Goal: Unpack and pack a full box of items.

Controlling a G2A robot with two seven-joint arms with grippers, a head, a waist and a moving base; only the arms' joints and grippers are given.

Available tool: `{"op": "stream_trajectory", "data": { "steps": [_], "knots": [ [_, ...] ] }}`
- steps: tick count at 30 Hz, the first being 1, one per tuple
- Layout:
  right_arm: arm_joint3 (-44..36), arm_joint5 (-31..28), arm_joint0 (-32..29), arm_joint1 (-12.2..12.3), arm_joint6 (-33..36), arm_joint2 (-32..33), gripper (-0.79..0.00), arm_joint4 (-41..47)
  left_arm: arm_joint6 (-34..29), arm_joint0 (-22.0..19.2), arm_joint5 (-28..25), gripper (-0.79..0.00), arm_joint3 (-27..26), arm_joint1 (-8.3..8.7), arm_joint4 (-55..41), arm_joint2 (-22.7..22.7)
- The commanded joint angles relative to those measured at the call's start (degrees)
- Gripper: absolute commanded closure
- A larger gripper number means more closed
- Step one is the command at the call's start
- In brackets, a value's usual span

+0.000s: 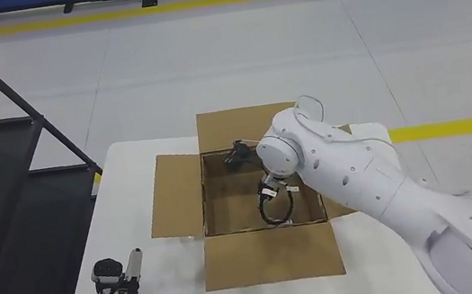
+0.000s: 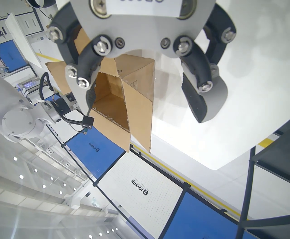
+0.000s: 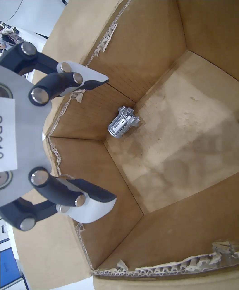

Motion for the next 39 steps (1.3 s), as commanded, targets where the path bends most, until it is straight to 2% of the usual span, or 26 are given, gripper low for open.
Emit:
{"op": "stream_trajectory", "data": {
  "steps": [1, 4, 8, 14, 23, 33, 39],
  "knots": [
    [-0.4, 0.0, -0.9, -0.1, -1.9, 0.0, -0.785, -0.3, 0.0, 0.0, 0.0, -0.785, 0.0, 0.0, 0.0, 0.0],
    [0.8, -1.3, -2.2, -0.7, -2.5, -1.0, -0.785, -1.9, 0.0, 0.0, 0.0, -0.785, 0.0, 0.0, 0.0, 0.0],
    [6.3, -4.1, -2.6, -2.3, -2.2, -3.1, -0.785, -5.7, 0.0, 0.0, 0.0, -0.785, 0.0, 0.0, 0.0, 0.0],
    [14.2, -12.6, -3.4, -5.8, -0.5, -4.7, -0.785, -5.7, 0.0, 0.0, 0.0, -0.785, 0.0, 0.0, 0.0, 0.0],
    [22.2, -17.3, -4.5, -10.8, -0.4, -6.1, -0.785, -6.4, 0.0, 0.0, 0.0, -0.785, 0.0, 0.0, 0.0, 0.0],
    [30.3, -16.3, -4.7, -15.4, -3.2, -6.0, -0.785, -8.4, 0.0, 0.0, 0.0, -0.785, 0.0, 0.0, 0.0, 0.0],
    [34.4, -12.8, -3.1, -16.7, -10.9, -4.5, -0.785, -8.2, 0.0, 0.0, 0.0, -0.785, 0.0, 0.0, 0.0, 0.0]
  ]
}}
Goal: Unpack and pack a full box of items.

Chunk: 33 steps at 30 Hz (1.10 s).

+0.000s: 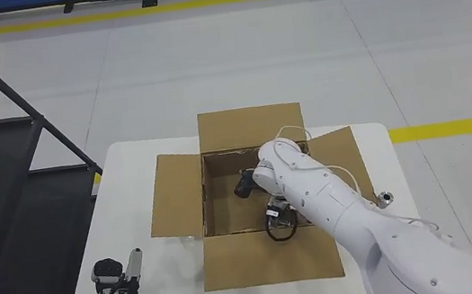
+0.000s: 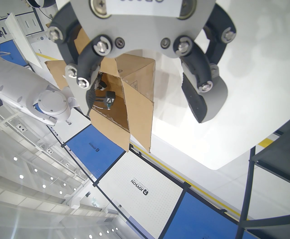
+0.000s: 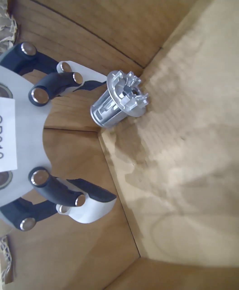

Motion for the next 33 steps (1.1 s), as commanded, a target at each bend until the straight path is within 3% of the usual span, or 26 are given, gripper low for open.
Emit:
{"op": "stream_trajectory", "data": {
  "steps": [1, 5, 11, 20, 24, 33],
  "knots": [
    [1.2, 1.2, 0.6, -0.1, -3.5, 0.6, -0.785, 0.1, 0.0, 0.0, 0.0, -0.785, 0.0, 0.0, 0.0, 0.0],
    [2.6, 0.7, 1.2, -0.1, -6.4, 1.4, -0.785, 0.1, 0.0, 0.0, 0.0, -0.785, 0.0, 0.0, 0.0, 0.0],
    [2.7, -6.4, 0.9, 0.0, -3.6, 2.3, -0.785, 1.4, 0.0, 0.0, 0.0, -0.785, 0.0, 0.0, 0.0, 0.0],
    [3.9, -2.3, -0.2, -1.0, 4.8, 3.6, -0.785, 3.3, 0.0, 0.0, 0.0, -0.785, 0.0, 0.0, 0.0, 0.0],
    [4.3, -4.2, 0.0, -1.0, 5.4, 2.6, -0.785, 0.4, 0.0, 0.0, 0.0, -0.785, 0.0, 0.0, 0.0, 0.0],
    [3.5, -2.3, -0.8, -2.0, 10.9, 0.9, -0.785, -4.3, 0.0, 0.0, 0.0, -0.785, 0.0, 0.0, 0.0, 0.0]
  ]
}}
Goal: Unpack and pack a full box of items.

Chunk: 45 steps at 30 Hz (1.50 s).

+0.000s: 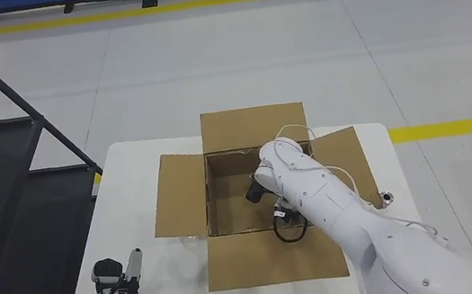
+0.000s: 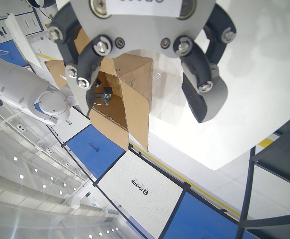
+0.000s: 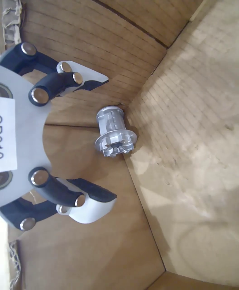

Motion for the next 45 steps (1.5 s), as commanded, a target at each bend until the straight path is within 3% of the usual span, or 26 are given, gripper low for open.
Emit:
{"op": "stream_trajectory", "data": {
  "steps": [1, 5, 7, 9, 11, 24, 30, 31, 32, 33, 41, 45],
  "knots": [
    [-0.1, 0.8, -0.4, -0.3, 0.8, -0.3, -0.785, -0.5, 0.0, 0.0, 0.0, -0.785, 0.0, 0.0, 0.0, 0.0],
    [0.2, 0.2, 0.0, -0.7, 0.1, -0.1, -0.785, -0.3, 0.0, 0.0, 0.0, -0.785, 0.0, 0.0, 0.0, 0.0],
    [0.7, 0.2, 0.4, -0.8, -0.2, 0.2, -0.68, 0.0, 0.0, 0.0, 0.0, -0.785, 0.0, 0.0, 0.0, 0.0],
    [0.9, 0.5, 0.8, -0.9, -0.6, 0.4, -0.456, -0.1, 0.0, 0.0, 0.0, -0.785, 0.0, 0.0, 0.0, 0.0],
    [1.2, 0.8, 0.9, -1.0, -0.4, 0.5, -0.394, -0.3, 0.0, 0.0, 0.0, -0.785, 0.0, 0.0, 0.0, 0.0],
    [2.5, 2.5, 0.5, -2.0, 2.3, 1.0, -0.351, -1.0, 0.0, 0.0, 0.0, -0.785, 0.0, 0.0, 0.0, 0.0],
    [3.1, 5.1, 0.1, -2.3, -0.5, 0.9, -0.332, -2.6, 0.0, 0.0, 0.0, -0.785, 0.0, 0.0, 0.0, 0.0],
    [3.1, 5.2, 0.0, -2.3, -1.5, 1.0, -0.342, -2.7, 0.0, 0.0, 0.0, -0.785, 0.0, 0.0, 0.0, 0.0],
    [3.3, 5.2, -0.1, -2.3, -2.4, 1.2, -0.413, -2.4, 0.0, 0.0, 0.0, -0.785, 0.0, 0.0, 0.0, 0.0],
    [3.5, 4.7, -0.2, -2.3, -2.6, 1.6, -0.785, -1.8, 0.0, 0.0, 0.0, -0.785, 0.0, 0.0, 0.0, 0.0],
    [3.5, 3.8, -0.2, -2.3, -2.3, 1.7, -0.785, -1.6, 0.0, 0.0, 0.0, -0.785, 0.0, 0.0, 0.0, 0.0],
    [3.5, 7.6, -1.4, -2.2, -4.7, 0.9, -0.785, -4.0, 0.0, 0.0, 0.0, -0.785, 0.0, 0.0, 0.0, 0.0]
  ]
}}
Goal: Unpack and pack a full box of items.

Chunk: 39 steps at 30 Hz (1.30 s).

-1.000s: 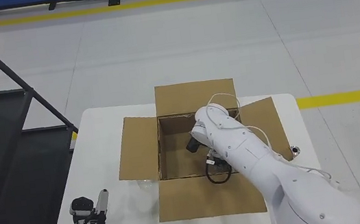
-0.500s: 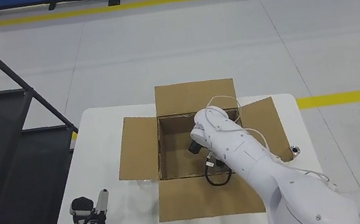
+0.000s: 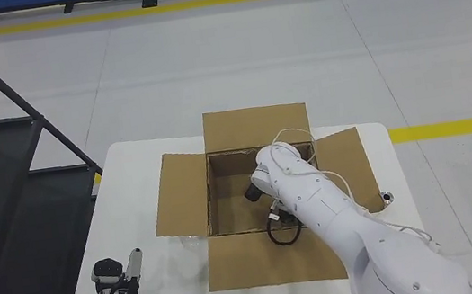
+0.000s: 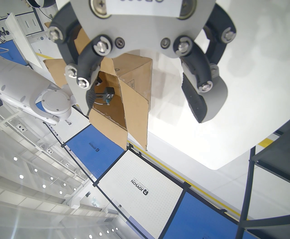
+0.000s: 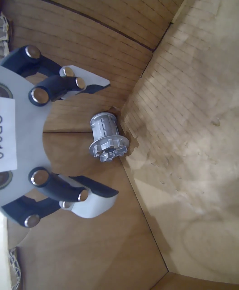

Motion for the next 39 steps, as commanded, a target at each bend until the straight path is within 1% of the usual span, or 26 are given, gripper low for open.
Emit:
{"op": "stream_trajectory", "data": {
  "steps": [1, 3, 6, 8, 12, 16, 17, 18, 19, 20, 21, 22, 24, 26, 30, 35, 39],
  "knots": [
    [-0.2, 1.5, -0.4, 0.1, -1.5, -0.3, -0.785, -1.3, 0.0, 0.0, 0.0, -0.785, 0.0, 0.0, 0.0, 0.0],
    [-0.2, -2.1, -1.0, 0.4, -3.3, -1.0, -0.785, -3.2, 0.0, 0.0, 0.0, -0.785, 0.0, 0.0, 0.0, 0.0],
    [0.6, -7.4, -1.3, 0.8, -3.9, -1.2, -0.785, -4.1, 0.0, 0.0, 0.0, -0.785, 0.0, 0.0, 0.0, 0.0],
    [1.1, -9.1, -0.9, 1.0, -3.4, -0.9, -0.785, -3.7, 0.0, 0.0, 0.0, -0.785, 0.0, 0.0, 0.0, 0.0],
    [1.0, -10.5, -0.5, 1.2, -2.1, -0.1, -0.785, -2.7, 0.0, 0.0, 0.0, -0.785, 0.0, 0.0, 0.0, 0.0],
    [0.9, -9.3, -0.5, 1.2, -1.4, 0.6, -0.785, -1.7, 0.0, 0.0, 0.0, -0.785, 0.0, 0.0, 0.0, 0.0],
    [0.9, -9.1, -0.5, 1.3, -1.1, 0.8, -0.702, -1.5, 0.0, 0.0, 0.0, -0.785, 0.0, 0.0, 0.0, 0.0],
    [1.0, -8.9, -0.5, 1.3, -0.8, 1.1, -0.511, -1.0, 0.0, 0.0, 0.0, -0.785, 0.0, 0.0, 0.0, 0.0],
    [1.1, -8.7, -0.4, 1.3, -0.4, 1.3, -0.379, -0.7, 0.0, 0.0, 0.0, -0.785, 0.0, 0.0, 0.0, 0.0],
    [1.2, -8.5, -0.3, 1.4, 0.1, 1.5, -0.339, -0.4, 0.0, 0.0, 0.0, -0.785, 0.0, 0.0, 0.0, 0.0],
    [1.3, -8.3, -0.3, 1.4, 0.9, 1.7, -0.274, -0.1, 0.0, 0.0, 0.0, -0.785, 0.0, 0.0, 0.0, 0.0],
    [1.3, -8.0, -0.2, 1.4, 1.5, 1.8, -0.259, 0.0, 0.0, 0.0, 0.0, -0.785, 0.0, 0.0, 0.0, 0.0],
    [1.3, -6.9, -0.4, 1.4, 2.7, 1.9, -0.188, -0.2, 0.0, 0.0, 0.0, -0.785, 0.0, 0.0, 0.0, 0.0],
    [0.9, -6.5, -0.5, 1.4, 3.1, 1.9, -0.166, -0.4, 0.0, 0.0, 0.0, -0.785, 0.0, 0.0, 0.0, 0.0],
    [0.8, -5.0, -0.5, 1.5, 3.8, 2.0, 0.0, -0.9, 0.0, 0.0, 0.0, -0.785, 0.0, 0.0, 0.0, 0.0],
    [0.0, -4.4, -0.6, 1.7, 2.9, 2.2, 0.0, -1.4, 0.0, 0.0, 0.0, -0.785, 0.0, 0.0, 0.0, 0.0],
    [-0.7, -3.9, -0.2, 1.9, 0.7, 2.6, 0.0, -1.7, 0.0, 0.0, 0.0, -0.785, 0.0, 0.0, 0.0, 0.0]
  ]
}}
